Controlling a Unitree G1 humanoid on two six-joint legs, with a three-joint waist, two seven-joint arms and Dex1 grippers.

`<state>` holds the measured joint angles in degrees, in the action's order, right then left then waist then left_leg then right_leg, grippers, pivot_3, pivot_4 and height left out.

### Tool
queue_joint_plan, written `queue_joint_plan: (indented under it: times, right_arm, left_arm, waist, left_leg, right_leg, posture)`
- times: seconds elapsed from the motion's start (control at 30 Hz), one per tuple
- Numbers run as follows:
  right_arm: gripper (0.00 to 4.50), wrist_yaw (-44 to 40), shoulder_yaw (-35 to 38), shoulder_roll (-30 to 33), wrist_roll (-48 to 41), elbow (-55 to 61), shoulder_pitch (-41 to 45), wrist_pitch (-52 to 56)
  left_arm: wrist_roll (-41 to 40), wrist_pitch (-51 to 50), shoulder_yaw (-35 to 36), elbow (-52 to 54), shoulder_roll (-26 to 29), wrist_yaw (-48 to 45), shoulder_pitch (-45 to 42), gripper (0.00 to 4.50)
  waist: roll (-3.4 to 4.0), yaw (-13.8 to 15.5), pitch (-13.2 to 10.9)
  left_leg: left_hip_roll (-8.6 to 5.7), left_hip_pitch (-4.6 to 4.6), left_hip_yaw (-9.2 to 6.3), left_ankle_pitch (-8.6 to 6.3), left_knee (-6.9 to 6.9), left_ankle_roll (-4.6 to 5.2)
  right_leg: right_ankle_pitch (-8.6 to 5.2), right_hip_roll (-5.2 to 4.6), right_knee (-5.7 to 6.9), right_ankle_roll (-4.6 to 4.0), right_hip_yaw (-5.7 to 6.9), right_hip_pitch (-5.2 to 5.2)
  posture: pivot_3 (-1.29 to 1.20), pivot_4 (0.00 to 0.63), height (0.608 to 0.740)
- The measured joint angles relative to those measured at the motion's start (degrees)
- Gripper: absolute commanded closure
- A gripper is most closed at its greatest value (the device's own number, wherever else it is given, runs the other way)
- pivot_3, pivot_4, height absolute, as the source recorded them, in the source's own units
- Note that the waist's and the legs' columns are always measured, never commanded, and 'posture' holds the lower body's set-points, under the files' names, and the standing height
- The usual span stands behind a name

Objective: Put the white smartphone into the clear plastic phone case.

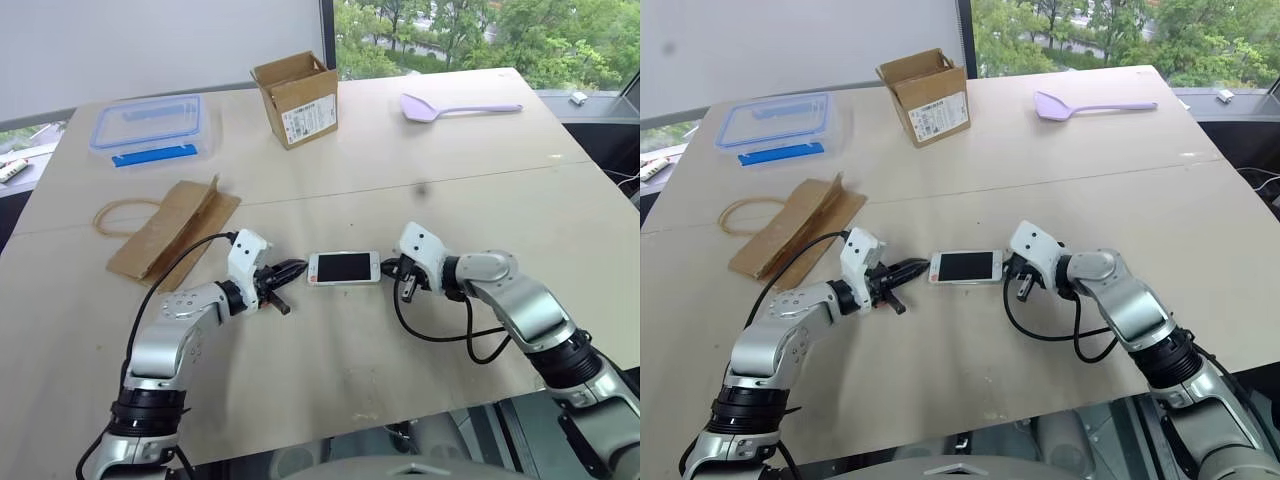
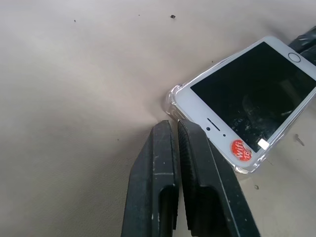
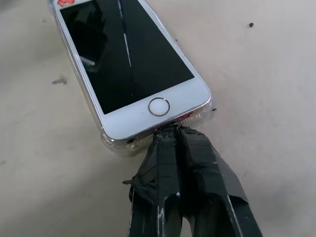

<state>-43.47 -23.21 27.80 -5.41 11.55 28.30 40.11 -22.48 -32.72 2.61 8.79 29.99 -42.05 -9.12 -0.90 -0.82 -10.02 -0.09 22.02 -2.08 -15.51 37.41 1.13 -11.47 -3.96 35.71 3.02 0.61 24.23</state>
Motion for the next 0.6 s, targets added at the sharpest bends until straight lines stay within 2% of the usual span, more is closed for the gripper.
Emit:
queue_joint_plan:
  times: [0.27,0.6]
  right_arm:
    - [4.5,-1.3,-0.3,1.3,2.1,-1.2,0.4,-2.5]
    - [4.5,-1.0,8.4,2.3,-2.4,-1.1,-0.5,0.1]
  left_arm:
    - [-0.2,-0.7,0.6,0.7,-0.4,0.0,0.4,4.3]
    - [-6.1,0.0,1.2,3.0,-2.5,-3.6,-1.7,4.3]
  waist:
    - [0.0,0.1,0.0]
    - [-0.06,-0.2,0.0]
  left_leg:
    - [-0.02,-0.05,0.0,0.04,0.05,-0.06]
    - [-0.09,-0.02,0.0,0.04,0.08,-0.06]
  right_leg:
    - [0.01,-0.01,0.11,-0.01,0.0,-0.05]
    - [0.01,-0.04,0.12,-0.01,-0.01,-0.04]
  posture:
    - [0.0,0.15,0.74]
    - [0.0,0.15,0.74]
